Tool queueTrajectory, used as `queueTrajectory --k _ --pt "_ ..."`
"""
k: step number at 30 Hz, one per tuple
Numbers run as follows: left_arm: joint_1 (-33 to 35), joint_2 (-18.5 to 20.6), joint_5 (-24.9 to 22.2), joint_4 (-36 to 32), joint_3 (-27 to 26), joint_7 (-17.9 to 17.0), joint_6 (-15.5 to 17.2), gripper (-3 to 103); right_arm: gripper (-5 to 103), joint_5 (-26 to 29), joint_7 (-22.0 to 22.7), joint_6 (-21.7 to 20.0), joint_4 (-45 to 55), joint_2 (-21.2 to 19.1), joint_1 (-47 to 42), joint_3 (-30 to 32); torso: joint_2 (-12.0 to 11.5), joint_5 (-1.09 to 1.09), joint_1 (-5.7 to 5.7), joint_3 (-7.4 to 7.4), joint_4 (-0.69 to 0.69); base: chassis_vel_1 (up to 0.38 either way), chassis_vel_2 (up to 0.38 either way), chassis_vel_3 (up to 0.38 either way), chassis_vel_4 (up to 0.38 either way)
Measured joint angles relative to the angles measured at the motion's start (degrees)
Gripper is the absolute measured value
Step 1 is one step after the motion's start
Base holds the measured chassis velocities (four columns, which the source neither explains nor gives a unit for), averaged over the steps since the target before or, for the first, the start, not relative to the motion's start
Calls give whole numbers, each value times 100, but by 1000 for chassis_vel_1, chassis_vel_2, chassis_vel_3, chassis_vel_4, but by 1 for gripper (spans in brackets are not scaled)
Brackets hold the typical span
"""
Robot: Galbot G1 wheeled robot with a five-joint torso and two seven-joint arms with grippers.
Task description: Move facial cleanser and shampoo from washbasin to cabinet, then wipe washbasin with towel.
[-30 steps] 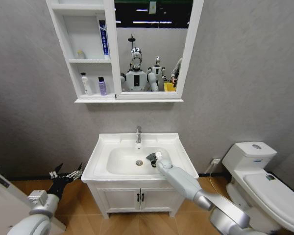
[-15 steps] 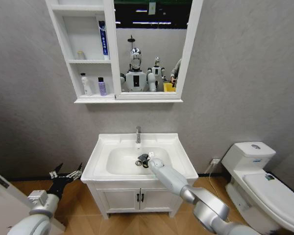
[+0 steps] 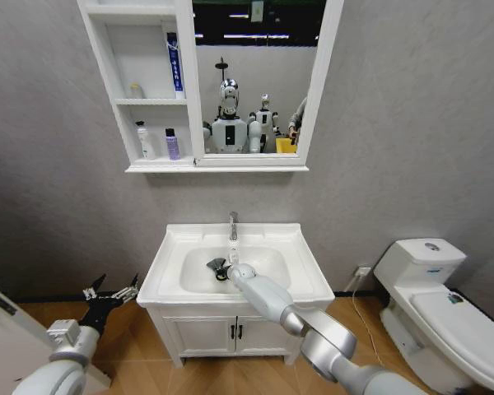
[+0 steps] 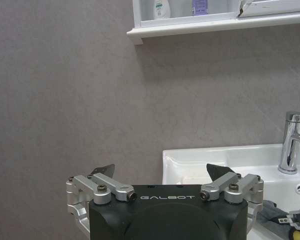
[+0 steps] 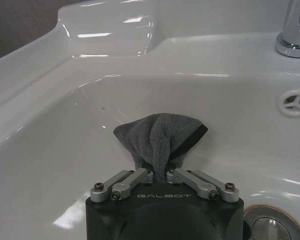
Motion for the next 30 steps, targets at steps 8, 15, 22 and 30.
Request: queueTrajectory --k 8,15,22,30 --pt "0 0 0 0 0 0 0 100 7 -90 377 -153 -62 -171 -258 125 1 2 -1 -2 1 0 0 0 0" --pt "0 0 0 0 0 0 0 100 7 -401 1445 -832 901 -1066 -598 307 4 3 -4 -4 1 0 0 0 0" --pt "0 0 0 0 0 0 0 100 7 -364 1620 -963 1216 -1508 -612 261 4 0 -4 -2 -2 0 0 0 0" --pt "0 0 0 0 0 0 0 100 7 -333 1065 -624 390 -921 -399 183 4 -1 -5 -3 -4 0 0 0 0"
